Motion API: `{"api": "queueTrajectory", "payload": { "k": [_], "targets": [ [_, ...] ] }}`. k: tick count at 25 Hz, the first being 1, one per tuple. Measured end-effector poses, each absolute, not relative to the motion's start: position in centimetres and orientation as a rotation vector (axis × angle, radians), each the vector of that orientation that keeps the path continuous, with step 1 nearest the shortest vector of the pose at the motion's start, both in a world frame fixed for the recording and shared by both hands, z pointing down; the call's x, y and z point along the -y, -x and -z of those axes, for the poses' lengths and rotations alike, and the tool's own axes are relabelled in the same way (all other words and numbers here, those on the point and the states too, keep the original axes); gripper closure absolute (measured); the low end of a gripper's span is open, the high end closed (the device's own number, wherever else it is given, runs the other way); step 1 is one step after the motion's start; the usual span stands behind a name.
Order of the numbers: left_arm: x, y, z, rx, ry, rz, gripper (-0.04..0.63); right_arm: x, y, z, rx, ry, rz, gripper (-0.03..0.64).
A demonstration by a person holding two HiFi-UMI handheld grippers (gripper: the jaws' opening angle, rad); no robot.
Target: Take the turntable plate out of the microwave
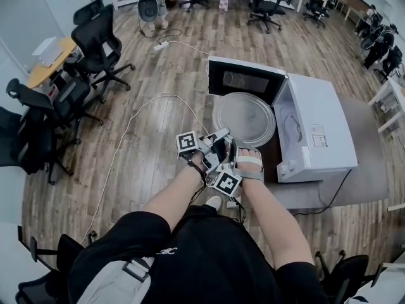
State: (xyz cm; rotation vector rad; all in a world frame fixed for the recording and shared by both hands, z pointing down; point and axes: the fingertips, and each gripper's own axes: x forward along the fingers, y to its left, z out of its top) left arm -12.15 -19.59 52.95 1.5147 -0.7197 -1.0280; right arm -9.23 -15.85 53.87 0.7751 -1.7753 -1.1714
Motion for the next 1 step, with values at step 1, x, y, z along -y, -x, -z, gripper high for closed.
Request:
{"api": "queueTrajectory", "payload": {
  "k": [1],
  "targets": [
    [19.43,12.09,-52.97,0.717,-1.510,1.031,0.541,15.69,9.18,-54.02,1.775,-0.771,1.170,0.583]
  ]
}}
